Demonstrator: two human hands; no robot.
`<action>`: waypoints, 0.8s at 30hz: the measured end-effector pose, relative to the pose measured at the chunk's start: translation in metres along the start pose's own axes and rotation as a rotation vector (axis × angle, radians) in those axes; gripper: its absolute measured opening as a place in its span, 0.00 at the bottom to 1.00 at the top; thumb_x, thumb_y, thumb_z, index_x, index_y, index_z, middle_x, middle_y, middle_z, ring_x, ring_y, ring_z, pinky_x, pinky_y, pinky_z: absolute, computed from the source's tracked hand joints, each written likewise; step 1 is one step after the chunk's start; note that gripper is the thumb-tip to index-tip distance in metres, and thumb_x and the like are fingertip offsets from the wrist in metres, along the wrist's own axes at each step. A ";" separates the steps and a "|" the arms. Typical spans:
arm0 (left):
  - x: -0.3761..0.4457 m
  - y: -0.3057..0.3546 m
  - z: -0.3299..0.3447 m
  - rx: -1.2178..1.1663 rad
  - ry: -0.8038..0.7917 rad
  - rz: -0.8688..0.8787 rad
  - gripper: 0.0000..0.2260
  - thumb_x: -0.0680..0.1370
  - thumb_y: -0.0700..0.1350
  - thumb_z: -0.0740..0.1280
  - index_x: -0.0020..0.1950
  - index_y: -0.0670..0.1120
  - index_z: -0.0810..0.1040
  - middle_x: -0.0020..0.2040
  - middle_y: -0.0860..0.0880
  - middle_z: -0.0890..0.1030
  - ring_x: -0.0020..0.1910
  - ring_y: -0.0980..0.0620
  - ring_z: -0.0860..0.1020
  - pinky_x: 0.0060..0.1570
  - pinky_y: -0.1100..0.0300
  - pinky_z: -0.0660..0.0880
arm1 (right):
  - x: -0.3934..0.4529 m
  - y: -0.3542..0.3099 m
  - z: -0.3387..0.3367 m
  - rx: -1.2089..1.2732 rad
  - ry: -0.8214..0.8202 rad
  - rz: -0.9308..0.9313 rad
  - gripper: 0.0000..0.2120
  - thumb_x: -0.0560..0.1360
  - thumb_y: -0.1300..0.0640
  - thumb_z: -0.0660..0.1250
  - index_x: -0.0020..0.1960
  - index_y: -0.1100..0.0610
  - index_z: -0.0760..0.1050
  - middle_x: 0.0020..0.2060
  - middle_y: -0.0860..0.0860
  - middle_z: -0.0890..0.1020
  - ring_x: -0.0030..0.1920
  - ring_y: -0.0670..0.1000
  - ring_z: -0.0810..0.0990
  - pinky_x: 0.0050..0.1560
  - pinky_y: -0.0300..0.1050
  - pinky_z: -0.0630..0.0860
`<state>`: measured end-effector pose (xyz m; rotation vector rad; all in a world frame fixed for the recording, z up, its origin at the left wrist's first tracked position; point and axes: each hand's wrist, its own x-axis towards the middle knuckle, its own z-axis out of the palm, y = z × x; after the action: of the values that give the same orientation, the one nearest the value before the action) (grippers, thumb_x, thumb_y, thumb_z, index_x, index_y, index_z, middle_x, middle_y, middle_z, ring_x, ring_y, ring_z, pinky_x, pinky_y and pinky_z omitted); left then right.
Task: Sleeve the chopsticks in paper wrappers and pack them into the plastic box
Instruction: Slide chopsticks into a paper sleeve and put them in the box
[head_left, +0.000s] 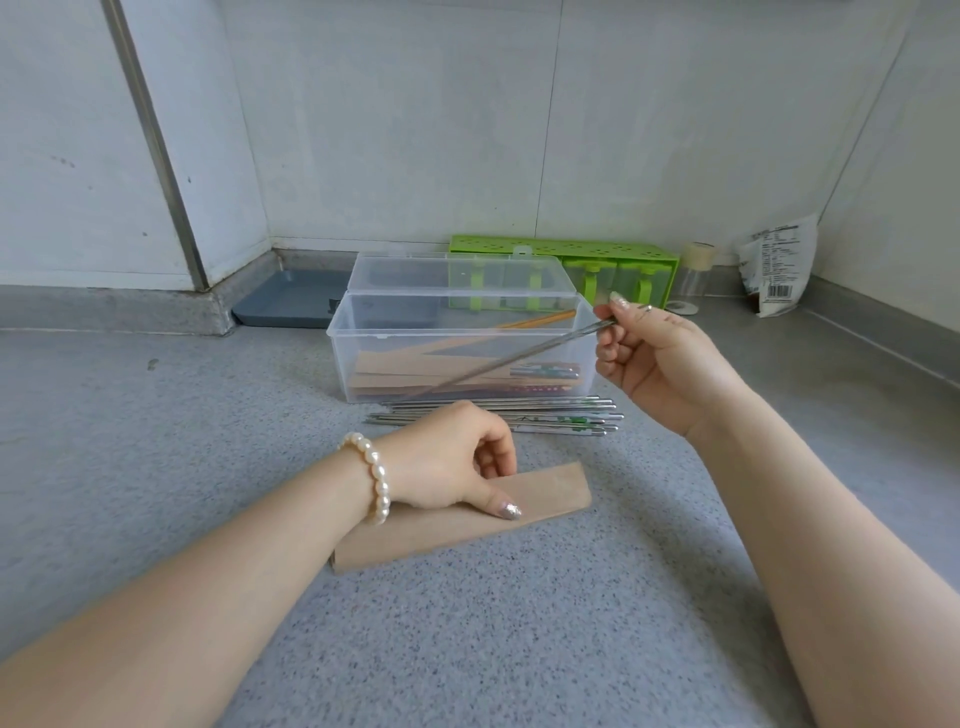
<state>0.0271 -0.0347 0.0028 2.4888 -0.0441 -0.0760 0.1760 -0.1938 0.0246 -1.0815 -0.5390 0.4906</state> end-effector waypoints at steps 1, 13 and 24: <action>0.000 -0.001 -0.001 -0.028 0.001 -0.006 0.11 0.65 0.45 0.78 0.39 0.49 0.77 0.34 0.55 0.77 0.32 0.61 0.73 0.36 0.69 0.72 | 0.000 0.001 -0.001 0.024 0.026 -0.011 0.07 0.75 0.57 0.63 0.43 0.61 0.76 0.26 0.50 0.74 0.28 0.45 0.73 0.31 0.36 0.73; -0.002 -0.006 -0.014 -0.182 0.122 -0.033 0.05 0.73 0.46 0.71 0.37 0.52 0.83 0.38 0.52 0.83 0.36 0.60 0.76 0.42 0.62 0.74 | 0.007 0.001 -0.009 0.257 0.390 -0.086 0.16 0.81 0.50 0.54 0.39 0.57 0.70 0.21 0.49 0.72 0.22 0.46 0.68 0.25 0.35 0.67; -0.008 -0.001 -0.027 -0.857 0.055 -0.197 0.09 0.77 0.29 0.56 0.54 0.37 0.71 0.38 0.39 0.81 0.31 0.47 0.80 0.32 0.56 0.80 | 0.007 -0.002 -0.006 0.130 0.524 -0.126 0.17 0.81 0.49 0.53 0.36 0.56 0.66 0.18 0.49 0.67 0.20 0.47 0.62 0.24 0.36 0.58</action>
<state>0.0205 -0.0167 0.0237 1.6307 0.2146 -0.0868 0.1852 -0.1949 0.0255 -0.9940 -0.1090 0.1166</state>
